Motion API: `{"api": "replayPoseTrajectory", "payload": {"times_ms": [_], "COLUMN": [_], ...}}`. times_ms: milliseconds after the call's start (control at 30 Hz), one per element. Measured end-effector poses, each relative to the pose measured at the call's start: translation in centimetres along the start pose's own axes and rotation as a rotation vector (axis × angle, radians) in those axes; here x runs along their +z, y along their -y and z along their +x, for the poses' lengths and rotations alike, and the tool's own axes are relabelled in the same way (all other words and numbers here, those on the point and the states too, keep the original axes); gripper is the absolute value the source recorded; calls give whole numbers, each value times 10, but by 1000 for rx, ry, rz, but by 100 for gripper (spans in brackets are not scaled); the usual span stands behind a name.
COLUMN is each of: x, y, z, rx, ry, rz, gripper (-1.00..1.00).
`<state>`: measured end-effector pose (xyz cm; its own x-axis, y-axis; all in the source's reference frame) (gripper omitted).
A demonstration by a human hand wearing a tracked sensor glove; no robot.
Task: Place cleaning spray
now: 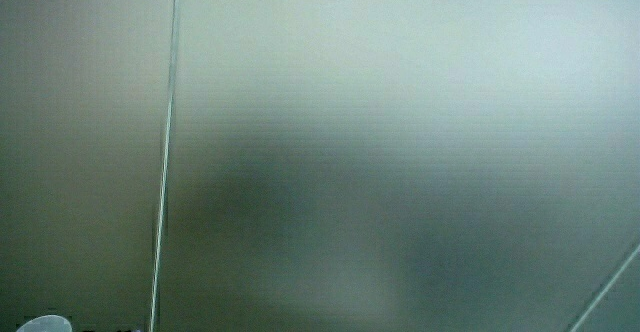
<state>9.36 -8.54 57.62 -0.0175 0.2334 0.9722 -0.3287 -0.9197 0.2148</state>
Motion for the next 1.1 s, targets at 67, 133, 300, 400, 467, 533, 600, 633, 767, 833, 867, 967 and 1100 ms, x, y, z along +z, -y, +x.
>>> {"api": "replayPoseTrajectory", "payload": {"times_ms": [67,133,300,400,467,533,600,633,767,833,867,967,1100], "x": [-1,0,2,2,5,7,7,7,7,5,4,-1,-1], "y": [2,0,-1,0,-1,0,1,1,4,6,7,9,9], "z": [-3,-1,-1,-7,-8,-11,-18,-21,-34,-39,-43,-50,-48], "rx": [-14,-4,-15,-9,-3,-8,-30,-19,-40,-52,-75,-103,-104], "ry": [-8,-10,0,25,63,109,167,211,385,469,537,689,778], "rz": [-5,-11,-15,-26,-16,-21,-20,-21,-7,-11,-11,-23,-11], "gripper": [-74,-81,-97,-100,-100,-100,-100,-100,-100,-100,-100,-100,-100]}}
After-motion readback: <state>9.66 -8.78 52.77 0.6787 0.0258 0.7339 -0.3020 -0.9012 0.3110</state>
